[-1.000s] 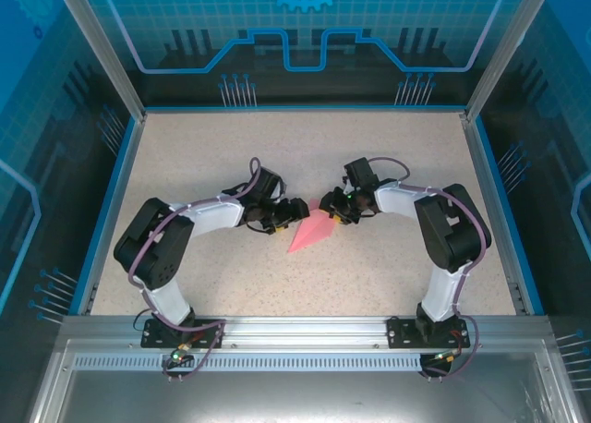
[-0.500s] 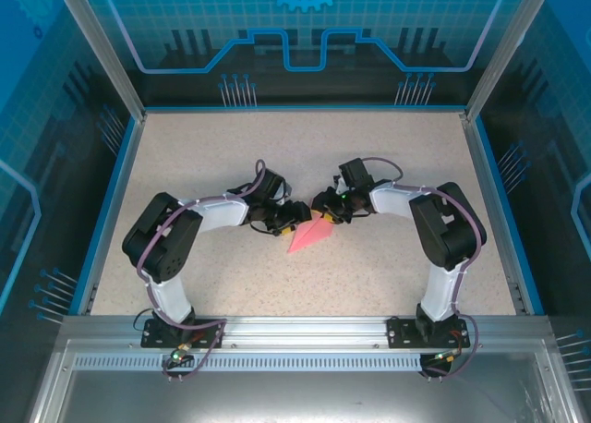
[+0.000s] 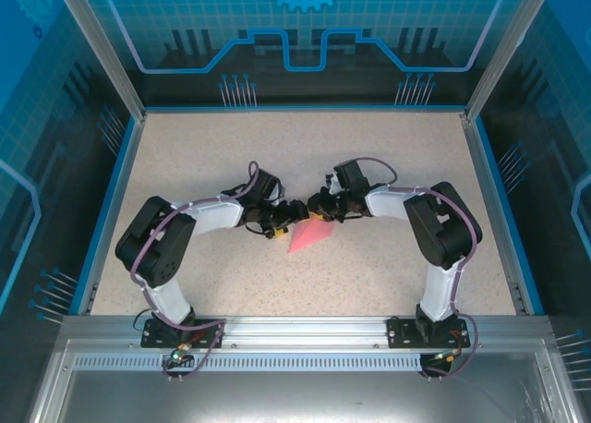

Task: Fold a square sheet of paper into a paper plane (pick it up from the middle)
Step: Pick up the paper from the center of the table, then turn over the paper at the center of the table.

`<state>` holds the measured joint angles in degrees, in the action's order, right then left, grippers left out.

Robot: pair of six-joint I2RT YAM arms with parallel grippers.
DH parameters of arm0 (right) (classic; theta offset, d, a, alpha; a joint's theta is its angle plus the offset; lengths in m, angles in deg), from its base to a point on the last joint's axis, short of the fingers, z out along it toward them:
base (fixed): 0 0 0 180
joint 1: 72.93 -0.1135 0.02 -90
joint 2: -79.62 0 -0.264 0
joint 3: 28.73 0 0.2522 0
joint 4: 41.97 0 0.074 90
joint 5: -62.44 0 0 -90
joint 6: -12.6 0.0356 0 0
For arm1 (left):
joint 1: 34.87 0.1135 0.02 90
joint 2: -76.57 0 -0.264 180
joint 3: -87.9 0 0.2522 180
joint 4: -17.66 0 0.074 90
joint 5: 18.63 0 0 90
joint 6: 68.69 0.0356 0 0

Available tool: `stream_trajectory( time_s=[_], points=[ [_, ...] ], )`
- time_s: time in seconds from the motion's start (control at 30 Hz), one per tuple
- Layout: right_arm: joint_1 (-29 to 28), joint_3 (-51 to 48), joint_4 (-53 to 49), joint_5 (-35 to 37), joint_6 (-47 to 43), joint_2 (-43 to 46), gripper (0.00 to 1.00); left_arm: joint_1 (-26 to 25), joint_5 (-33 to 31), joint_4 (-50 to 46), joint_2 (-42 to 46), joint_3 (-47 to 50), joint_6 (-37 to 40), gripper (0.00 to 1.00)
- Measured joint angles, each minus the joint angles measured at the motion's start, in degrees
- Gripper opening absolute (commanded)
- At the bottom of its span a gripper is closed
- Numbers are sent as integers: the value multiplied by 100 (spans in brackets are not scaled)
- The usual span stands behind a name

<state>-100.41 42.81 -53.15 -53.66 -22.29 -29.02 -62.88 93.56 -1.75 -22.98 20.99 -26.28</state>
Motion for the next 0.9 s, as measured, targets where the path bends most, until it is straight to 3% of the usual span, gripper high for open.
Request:
stream_trajectory(
  time_s=[0.1, 0.23, 0.57, 0.9],
  points=[
    [-35, -76, 44, -22, -35, -7, 4, 175, -24, 22, 306, 59, -52, 88],
    [33, -221, 144, -144, -114, 118, 2, 374, -17, 74, 726, 201, -81, 99],
    [1008, 101, 802, -1882, -297, 804, 4, 525, 1064, 476, 1368, 293, -389, 99],
    [1086, 448, 1578, -3154, 387, 802, 7, 525, 2002, 1587, 1040, 79, -979, 96]
  ],
)
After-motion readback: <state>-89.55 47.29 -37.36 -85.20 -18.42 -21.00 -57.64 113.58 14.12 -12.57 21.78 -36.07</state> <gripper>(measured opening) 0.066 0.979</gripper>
